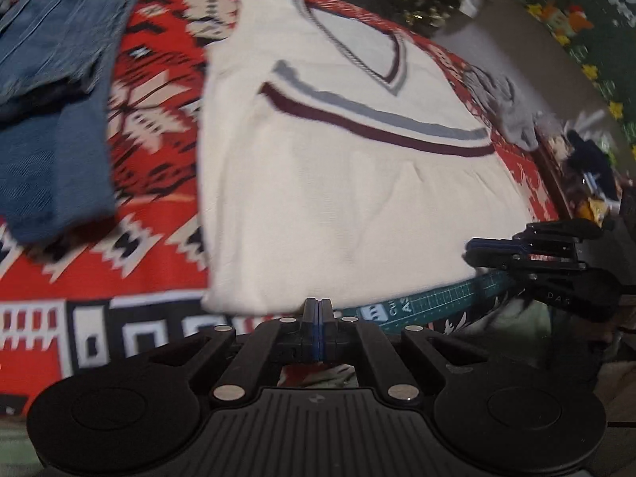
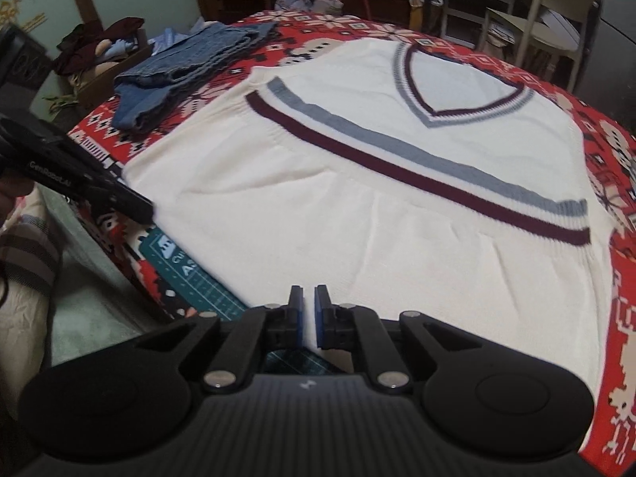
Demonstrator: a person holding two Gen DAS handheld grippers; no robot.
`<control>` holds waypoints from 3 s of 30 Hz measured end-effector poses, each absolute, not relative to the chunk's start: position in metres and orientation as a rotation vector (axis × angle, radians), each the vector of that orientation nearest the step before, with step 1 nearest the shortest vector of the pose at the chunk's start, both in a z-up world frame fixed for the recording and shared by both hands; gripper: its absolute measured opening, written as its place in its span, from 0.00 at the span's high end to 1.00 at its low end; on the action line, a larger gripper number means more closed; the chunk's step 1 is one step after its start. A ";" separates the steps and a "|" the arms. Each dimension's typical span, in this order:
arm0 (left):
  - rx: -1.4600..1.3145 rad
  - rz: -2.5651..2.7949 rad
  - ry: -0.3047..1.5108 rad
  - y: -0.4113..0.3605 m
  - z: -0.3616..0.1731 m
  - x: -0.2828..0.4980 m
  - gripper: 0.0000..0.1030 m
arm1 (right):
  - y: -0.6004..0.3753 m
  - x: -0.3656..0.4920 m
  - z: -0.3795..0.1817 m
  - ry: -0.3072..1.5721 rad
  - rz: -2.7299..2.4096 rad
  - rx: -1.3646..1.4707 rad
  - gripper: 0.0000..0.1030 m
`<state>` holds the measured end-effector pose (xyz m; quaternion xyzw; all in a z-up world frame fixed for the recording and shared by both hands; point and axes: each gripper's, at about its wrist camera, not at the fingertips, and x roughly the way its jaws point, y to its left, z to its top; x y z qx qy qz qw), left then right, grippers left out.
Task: Fold clothes
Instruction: 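Move both closed tools over the sweater body toward the hem, then open both tools and move them over the sweater toward the V-neck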
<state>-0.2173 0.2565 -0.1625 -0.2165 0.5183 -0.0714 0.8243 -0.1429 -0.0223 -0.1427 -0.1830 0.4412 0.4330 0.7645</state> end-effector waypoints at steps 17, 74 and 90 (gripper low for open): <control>-0.471 -0.054 1.048 0.288 -0.154 -0.225 0.98 | -0.056 -0.125 -0.135 0.981 0.789 -0.372 0.94; -0.278 -0.211 1.073 0.202 -0.134 -0.183 0.66 | -0.075 -0.111 -0.130 1.074 0.718 -0.291 0.77; -0.136 -0.049 0.891 0.220 -0.109 -0.151 0.23 | -0.085 -0.076 -0.096 0.845 0.651 -0.381 0.01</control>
